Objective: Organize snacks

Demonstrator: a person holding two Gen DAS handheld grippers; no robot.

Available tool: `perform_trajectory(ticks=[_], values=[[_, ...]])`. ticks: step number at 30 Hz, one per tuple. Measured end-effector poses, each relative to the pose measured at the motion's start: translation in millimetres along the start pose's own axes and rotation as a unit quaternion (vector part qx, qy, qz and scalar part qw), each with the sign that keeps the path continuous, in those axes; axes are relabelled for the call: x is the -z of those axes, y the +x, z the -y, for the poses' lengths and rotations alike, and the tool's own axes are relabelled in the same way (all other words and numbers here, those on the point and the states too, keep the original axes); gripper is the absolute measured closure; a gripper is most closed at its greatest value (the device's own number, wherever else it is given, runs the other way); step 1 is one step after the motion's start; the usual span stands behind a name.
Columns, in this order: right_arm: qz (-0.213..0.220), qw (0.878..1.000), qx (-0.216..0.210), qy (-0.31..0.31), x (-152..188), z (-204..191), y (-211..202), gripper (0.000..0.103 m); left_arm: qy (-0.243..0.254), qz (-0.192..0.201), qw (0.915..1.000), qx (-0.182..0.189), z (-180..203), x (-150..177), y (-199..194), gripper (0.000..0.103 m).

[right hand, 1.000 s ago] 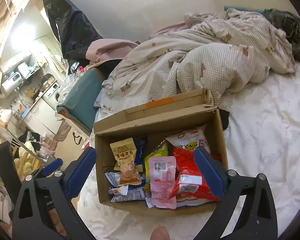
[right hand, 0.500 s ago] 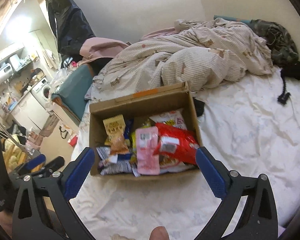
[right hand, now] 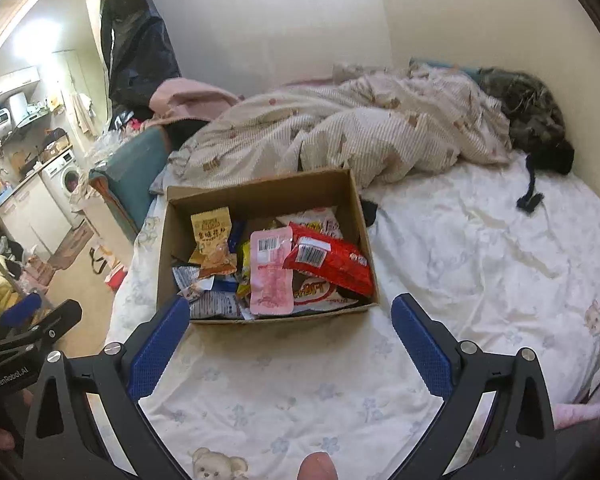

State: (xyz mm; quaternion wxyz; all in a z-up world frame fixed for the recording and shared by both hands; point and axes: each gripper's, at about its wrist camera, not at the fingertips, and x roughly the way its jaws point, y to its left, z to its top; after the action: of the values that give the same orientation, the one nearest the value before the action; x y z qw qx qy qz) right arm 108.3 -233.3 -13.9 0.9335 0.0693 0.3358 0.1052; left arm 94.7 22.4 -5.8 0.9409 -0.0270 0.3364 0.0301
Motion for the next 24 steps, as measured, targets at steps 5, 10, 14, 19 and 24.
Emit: perform_trajectory(ticks=[5, 10, 14, 19, 24], values=[[0.011, 1.0, 0.009, -0.024, 6, -13, -2, 0.0, 0.02, 0.031, 0.9993, 0.001, 2, 2, -12, 0.0], [0.024, 0.999, 0.014, -0.033, 8, -20, -4, 0.0, -0.001, 0.025, 0.9996, 0.012, -4, 1, -13, 0.0], [0.024, 0.999, 0.02, -0.039, 9, -21, -3, 0.0, -0.001, 0.021, 0.9997, 0.01, -2, 2, -10, 0.0], [0.023, 0.999, 0.02, -0.036, 9, -20, -2, 0.0, 0.004, 0.021, 0.9997, 0.013, 0, 4, -10, 0.0], [0.022, 0.999, 0.024, -0.037, 10, -20, -2, 0.0, 0.003, 0.024, 0.9997, 0.008, 0, 3, -11, 0.0]])
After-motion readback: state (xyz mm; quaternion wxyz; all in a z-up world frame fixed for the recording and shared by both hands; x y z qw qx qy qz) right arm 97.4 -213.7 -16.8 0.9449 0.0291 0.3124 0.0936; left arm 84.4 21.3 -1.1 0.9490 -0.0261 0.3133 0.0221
